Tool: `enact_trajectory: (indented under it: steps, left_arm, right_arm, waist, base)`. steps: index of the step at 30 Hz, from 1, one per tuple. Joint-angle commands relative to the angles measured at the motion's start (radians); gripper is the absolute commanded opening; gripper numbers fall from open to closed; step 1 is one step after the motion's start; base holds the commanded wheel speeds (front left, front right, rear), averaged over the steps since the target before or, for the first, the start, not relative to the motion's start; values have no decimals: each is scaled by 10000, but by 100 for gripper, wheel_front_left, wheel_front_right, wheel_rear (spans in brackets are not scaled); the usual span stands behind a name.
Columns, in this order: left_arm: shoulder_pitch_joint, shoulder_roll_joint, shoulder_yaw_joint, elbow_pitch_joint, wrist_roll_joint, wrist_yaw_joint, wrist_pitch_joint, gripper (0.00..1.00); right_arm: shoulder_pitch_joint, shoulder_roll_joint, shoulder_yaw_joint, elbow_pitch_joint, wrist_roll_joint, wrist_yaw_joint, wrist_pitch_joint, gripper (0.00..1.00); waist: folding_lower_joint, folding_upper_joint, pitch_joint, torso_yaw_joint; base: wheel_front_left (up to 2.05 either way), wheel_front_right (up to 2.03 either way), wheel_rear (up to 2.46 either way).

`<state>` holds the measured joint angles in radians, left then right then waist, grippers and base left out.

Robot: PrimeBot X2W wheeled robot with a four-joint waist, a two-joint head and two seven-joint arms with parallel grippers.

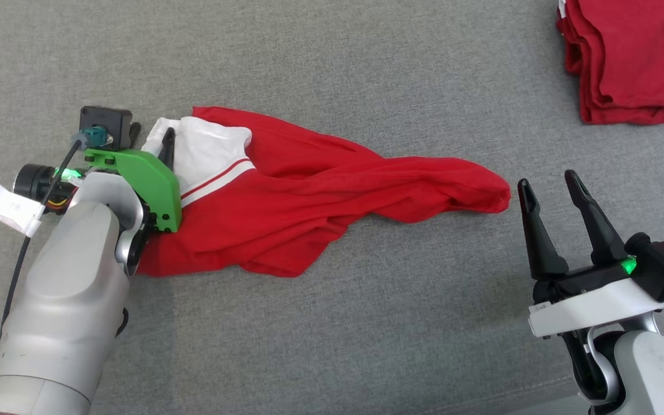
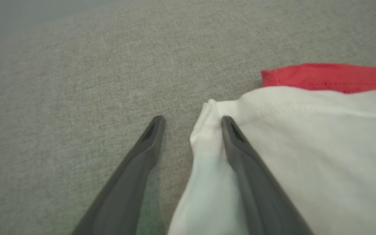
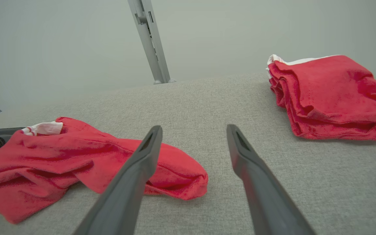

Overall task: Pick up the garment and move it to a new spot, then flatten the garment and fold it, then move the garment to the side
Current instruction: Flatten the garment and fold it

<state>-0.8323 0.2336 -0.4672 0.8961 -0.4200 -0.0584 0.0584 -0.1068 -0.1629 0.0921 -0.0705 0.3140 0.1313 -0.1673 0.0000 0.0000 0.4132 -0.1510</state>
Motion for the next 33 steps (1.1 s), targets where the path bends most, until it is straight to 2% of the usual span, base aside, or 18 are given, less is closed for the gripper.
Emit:
enact_trajectory:
  steps: [1, 9, 13, 15, 21, 27, 29, 33]
  left_arm:
    - [235, -131, -128, 409, 97, -21, -107, 0]
    - [263, -62, 173, -224, 100, 337, -2390, 0]
    - [756, 111, 317, -1363, 132, 619, -2930, 0]
    - [1110, 299, 405, -2232, 240, 942, -3050, 0]
    - [3300, 748, 629, -5427, 43, 1681, -2993, 0]
    - [6126, 994, 696, -8294, -511, 2561, -2093, 0]
    - [6798, 959, 674, -8717, -710, 2722, -1843, 0]
    - [7522, 778, 546, -8782, -1063, 2742, -1750, 0]
  right_arm:
    - [-76, 21, -46, 55, 32, -12, -76, 100]
    - [70, 42, -357, 152, -1, -12, -101, 100]
    - [260, 88, -582, 42, -96, -12, -8, 100]
    - [361, 97, -668, -31, -152, -12, 60, 100]
    - [630, 156, -936, -205, -270, -12, 261, 100]
    - [836, 159, -1093, -312, -287, -12, 419, 100]
    - [853, 146, -1140, -315, -284, -12, 459, 100]
    - [886, 147, -1132, -292, -280, -12, 505, 100]
  waist:
    - [0, 0, 33, -21]
    - [0, 0, -291, 329]
    - [0, 0, -570, 645]
    - [0, 0, -695, 802]
    - [0, 0, -1023, 1181]
    - [0, 0, -1276, 1421]
    - [0, 0, -1348, 1475]
    - [0, 0, -1501, 1488]
  base:
    - [0, 0, 0]
    - [0, 0, 0]
    - [0, 0, 0]
    - [0, 0, 0]
    - [0, 0, 0]
    - [0, 0, 0]
    - [0, 0, 0]
    - [0, 0, 0]
